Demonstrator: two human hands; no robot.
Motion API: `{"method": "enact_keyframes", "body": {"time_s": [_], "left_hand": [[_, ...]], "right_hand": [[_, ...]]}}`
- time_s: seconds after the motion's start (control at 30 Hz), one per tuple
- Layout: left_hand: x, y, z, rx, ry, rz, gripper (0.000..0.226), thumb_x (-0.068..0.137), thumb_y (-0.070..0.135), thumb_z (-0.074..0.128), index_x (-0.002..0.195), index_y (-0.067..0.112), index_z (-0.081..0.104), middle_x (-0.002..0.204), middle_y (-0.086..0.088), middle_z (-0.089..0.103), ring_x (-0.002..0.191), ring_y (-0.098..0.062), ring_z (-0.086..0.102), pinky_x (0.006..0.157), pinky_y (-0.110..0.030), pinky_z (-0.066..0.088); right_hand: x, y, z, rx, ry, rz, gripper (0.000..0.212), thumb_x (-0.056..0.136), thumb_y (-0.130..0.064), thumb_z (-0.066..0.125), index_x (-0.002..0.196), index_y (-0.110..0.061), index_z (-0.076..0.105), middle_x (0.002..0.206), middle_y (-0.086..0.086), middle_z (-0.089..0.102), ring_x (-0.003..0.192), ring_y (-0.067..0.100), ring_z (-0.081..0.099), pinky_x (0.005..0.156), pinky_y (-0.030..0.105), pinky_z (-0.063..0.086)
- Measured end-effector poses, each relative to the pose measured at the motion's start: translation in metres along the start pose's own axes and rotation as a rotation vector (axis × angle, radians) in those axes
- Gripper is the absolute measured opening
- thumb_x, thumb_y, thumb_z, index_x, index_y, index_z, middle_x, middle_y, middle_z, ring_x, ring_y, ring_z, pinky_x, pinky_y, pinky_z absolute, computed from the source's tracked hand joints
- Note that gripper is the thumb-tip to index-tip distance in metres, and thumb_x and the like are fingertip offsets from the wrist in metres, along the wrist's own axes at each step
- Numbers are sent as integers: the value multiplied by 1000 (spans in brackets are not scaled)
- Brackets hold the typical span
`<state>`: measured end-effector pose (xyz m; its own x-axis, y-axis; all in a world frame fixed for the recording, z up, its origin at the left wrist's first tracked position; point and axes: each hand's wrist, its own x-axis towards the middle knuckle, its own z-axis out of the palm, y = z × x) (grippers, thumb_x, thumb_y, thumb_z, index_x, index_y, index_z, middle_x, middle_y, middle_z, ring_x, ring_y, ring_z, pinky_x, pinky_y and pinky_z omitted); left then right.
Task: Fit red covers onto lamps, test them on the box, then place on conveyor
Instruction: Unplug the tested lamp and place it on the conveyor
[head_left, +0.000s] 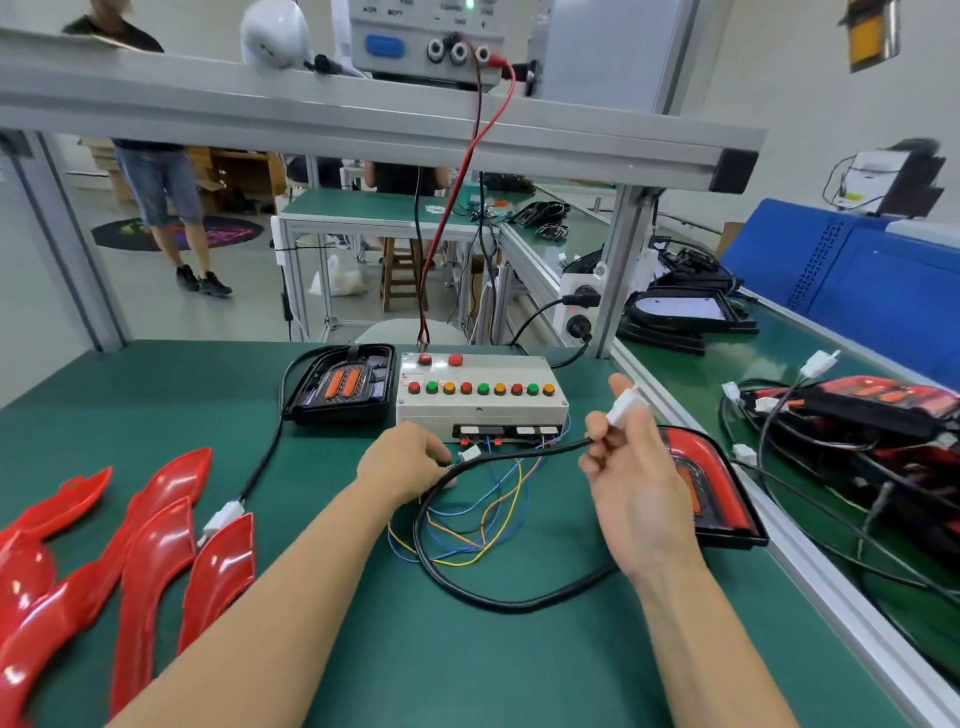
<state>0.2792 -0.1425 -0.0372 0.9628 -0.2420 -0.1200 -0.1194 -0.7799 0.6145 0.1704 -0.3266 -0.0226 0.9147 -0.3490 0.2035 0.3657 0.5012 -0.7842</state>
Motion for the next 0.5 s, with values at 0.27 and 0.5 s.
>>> {"method": "enact_keyframes", "body": {"time_s": [0.27,0.5], "left_hand": [[2,-12,-3,-693,355,-1,12,92,-4,49,95,7,54,76,-7,65,66,-18,56,62,-21,48],[-17,-1,-22,-1194,500,246,25,93,-5,49,98,12,66,71,3,67,58,-1,57,62,-11,48]], "right_hand": [[1,-5,-6,123,4,7,28,88,-33,53,113,-25,61,82,-2,65,57,5,48,47,15,41],[1,-10,-9,194,-40,-19,29,61,-39,85,82,-28,69,80,-2,65,51,2,48,45,13,44]]}}
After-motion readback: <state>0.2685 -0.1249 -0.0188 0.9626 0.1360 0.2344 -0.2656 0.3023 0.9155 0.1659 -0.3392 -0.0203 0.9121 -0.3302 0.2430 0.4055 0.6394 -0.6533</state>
